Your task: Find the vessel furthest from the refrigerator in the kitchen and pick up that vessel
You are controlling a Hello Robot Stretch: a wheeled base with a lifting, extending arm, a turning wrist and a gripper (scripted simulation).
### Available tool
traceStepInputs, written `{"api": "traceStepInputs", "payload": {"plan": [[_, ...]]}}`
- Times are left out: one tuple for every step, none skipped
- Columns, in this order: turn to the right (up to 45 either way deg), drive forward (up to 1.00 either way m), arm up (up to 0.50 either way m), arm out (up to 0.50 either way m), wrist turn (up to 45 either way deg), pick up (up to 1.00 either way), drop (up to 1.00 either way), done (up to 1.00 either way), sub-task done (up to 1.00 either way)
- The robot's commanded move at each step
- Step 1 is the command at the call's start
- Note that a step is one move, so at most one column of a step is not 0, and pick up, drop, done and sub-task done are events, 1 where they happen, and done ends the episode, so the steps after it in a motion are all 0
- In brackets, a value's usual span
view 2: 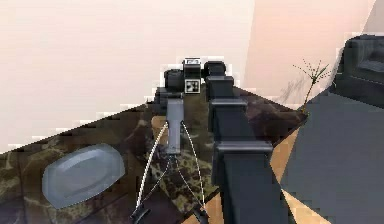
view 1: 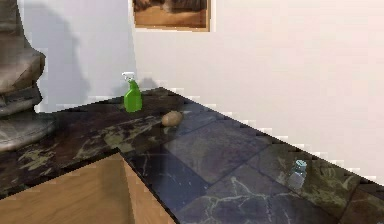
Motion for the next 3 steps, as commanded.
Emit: {"api": "traceStepInputs", "payload": {"plan": [[0.0,0.00,0.00,0.00,45.0,0.00,0.00,0.00,0.00],[0.0,0.00,0.00,0.00,45.0,0.00,0.00,0.00,0.00],[0.0,0.00,0.00,0.00,45.0,0.00,0.00,0.00,0.00]]}}
